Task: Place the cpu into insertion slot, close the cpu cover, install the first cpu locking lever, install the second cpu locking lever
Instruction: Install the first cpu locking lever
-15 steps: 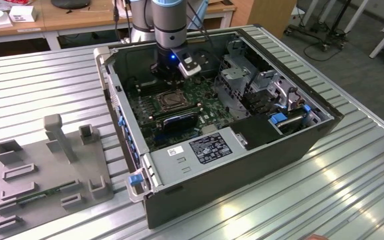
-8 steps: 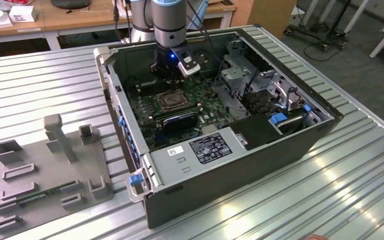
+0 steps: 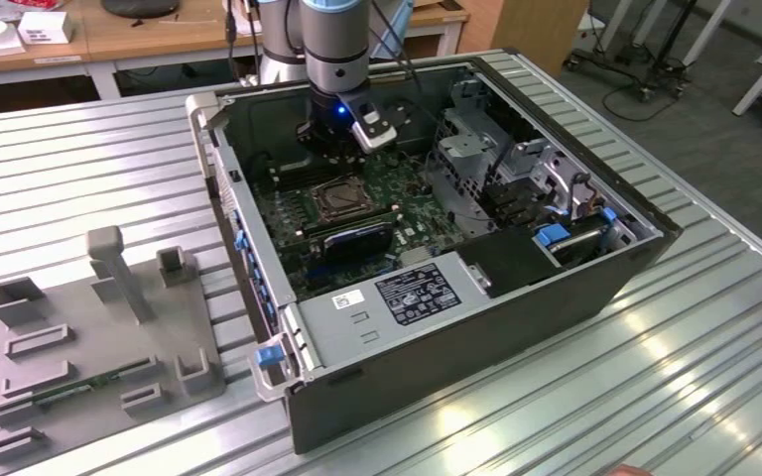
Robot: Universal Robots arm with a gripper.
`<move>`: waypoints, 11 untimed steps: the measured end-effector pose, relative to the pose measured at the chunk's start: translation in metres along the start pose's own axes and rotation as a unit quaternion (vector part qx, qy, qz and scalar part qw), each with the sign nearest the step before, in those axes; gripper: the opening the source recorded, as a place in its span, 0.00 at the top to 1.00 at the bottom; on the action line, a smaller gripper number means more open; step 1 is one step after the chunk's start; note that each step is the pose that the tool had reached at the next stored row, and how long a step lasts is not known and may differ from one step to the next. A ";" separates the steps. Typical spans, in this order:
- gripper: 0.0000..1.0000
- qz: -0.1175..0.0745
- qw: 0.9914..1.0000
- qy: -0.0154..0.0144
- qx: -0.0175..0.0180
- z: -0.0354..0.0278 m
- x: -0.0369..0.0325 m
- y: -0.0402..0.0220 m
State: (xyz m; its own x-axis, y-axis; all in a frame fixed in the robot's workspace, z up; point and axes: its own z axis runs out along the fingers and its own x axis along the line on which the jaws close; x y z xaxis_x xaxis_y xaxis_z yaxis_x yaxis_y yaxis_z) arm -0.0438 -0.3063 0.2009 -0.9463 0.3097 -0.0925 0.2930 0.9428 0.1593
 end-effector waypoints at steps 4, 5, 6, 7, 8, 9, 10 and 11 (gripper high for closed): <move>0.89 0.000 1.000 0.000 0.000 0.0000 -0.0001 -0.0005; 0.89 0.000 1.000 0.000 0.000 0.0000 -0.0002 -0.0007; 0.89 0.000 1.000 0.000 0.000 0.0001 -0.0003 -0.0011; 0.89 0.000 1.000 0.000 0.000 0.0002 -0.0004 -0.0014; 0.89 0.000 1.000 0.000 0.000 0.0003 -0.0005 -0.0018; 0.89 0.000 1.000 0.000 0.000 0.0006 -0.0006 -0.0021; 0.89 0.000 1.000 0.000 0.000 0.0008 -0.0006 -0.0023; 0.89 0.000 1.000 0.000 0.000 0.0010 -0.0006 -0.0025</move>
State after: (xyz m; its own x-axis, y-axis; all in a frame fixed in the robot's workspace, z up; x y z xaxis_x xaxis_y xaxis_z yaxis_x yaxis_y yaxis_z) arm -0.0438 -0.3087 0.1996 -0.9463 0.3097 -0.0925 0.2929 0.9427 0.1594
